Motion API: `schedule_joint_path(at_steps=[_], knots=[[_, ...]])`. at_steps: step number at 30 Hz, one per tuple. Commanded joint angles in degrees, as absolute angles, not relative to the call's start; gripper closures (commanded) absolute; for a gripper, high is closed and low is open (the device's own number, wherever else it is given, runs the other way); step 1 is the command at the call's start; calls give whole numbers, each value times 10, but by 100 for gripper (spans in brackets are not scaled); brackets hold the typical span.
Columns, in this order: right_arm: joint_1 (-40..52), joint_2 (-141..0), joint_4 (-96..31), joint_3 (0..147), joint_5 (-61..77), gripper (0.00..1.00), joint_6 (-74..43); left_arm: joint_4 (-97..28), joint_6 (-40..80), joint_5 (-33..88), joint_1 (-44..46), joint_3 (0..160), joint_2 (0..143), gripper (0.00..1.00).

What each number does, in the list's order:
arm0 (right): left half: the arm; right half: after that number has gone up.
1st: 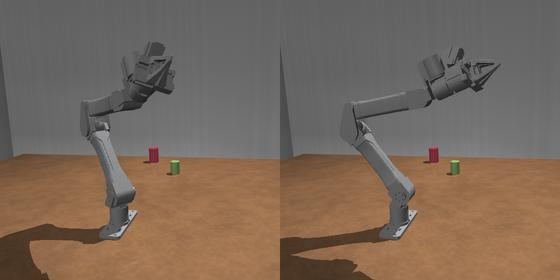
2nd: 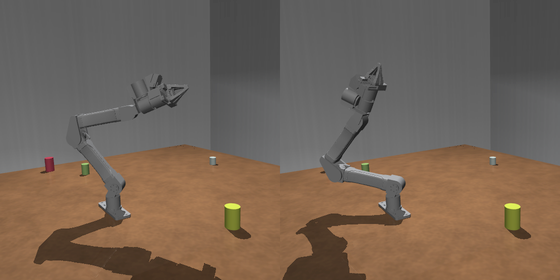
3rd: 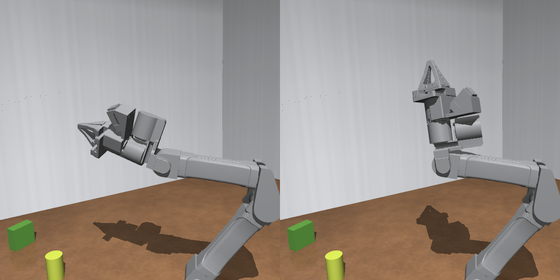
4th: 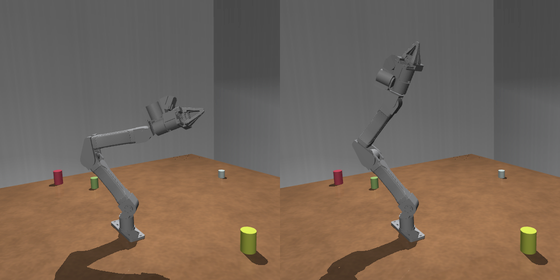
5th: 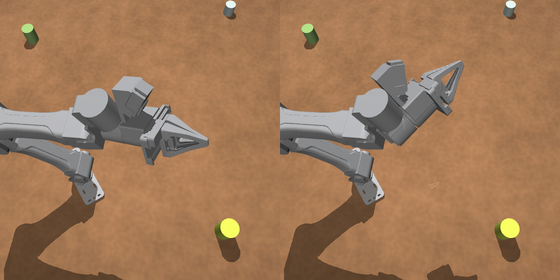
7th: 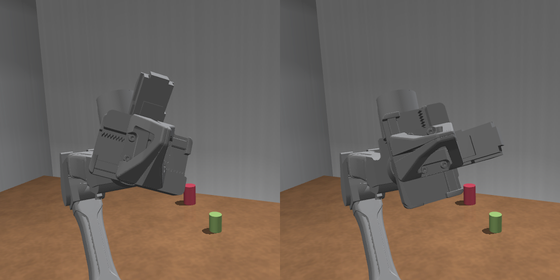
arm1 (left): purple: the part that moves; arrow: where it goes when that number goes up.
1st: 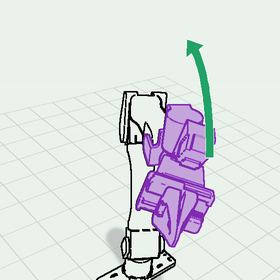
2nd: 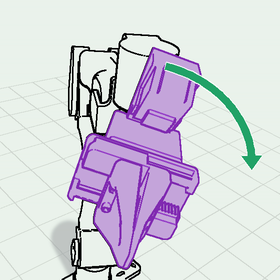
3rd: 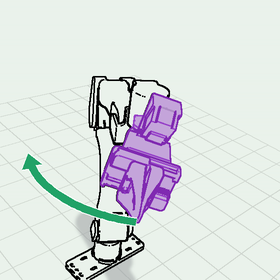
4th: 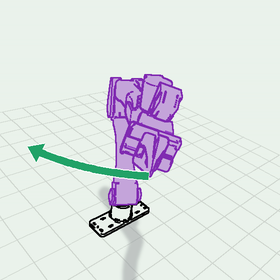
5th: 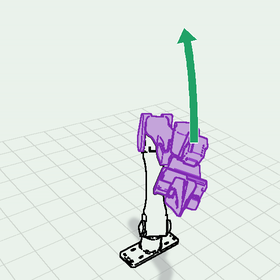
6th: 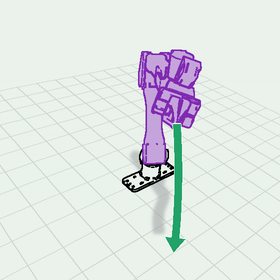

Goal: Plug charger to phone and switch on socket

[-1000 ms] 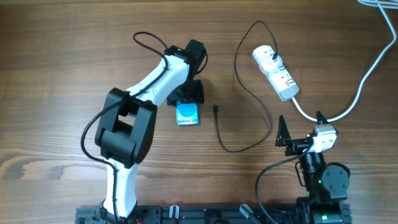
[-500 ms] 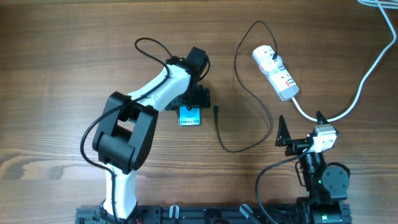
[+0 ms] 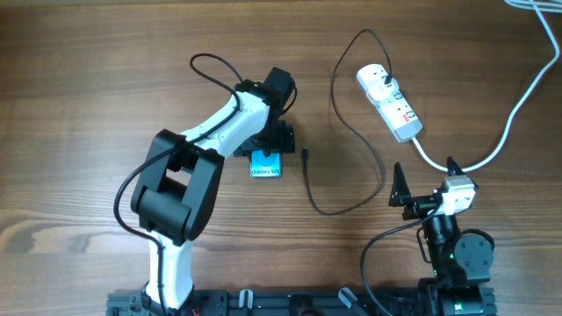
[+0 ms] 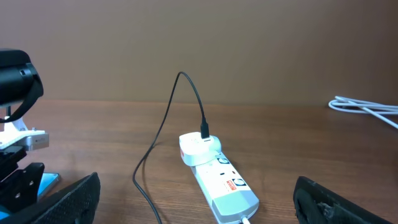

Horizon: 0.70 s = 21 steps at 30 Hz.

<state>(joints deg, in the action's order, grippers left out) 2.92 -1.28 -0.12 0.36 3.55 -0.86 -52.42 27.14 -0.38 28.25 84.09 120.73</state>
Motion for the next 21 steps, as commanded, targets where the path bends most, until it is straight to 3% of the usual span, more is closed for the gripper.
schedule_joint_path(at_steps=[1,2,3,6,15,18,21], knots=[[30,-9,1,3,30,0,-15,-521,276,6,295,821,1219,16],[30,-9,1,3,30,0,-15,-521,277,5,295,821,1219,19],[30,-9,1,3,30,0,-15,-521,277,5,294,821,1219,29],[30,-9,1,3,30,0,-15,-520,277,1,293,821,1219,40],[30,-9,1,3,30,0,-15,-606,292,18,268,930,1181,39],[30,-9,1,3,30,0,-15,-611,292,126,235,933,1144,42],[30,-9,1,3,30,0,-15,-612,292,325,187,933,1116,43]])
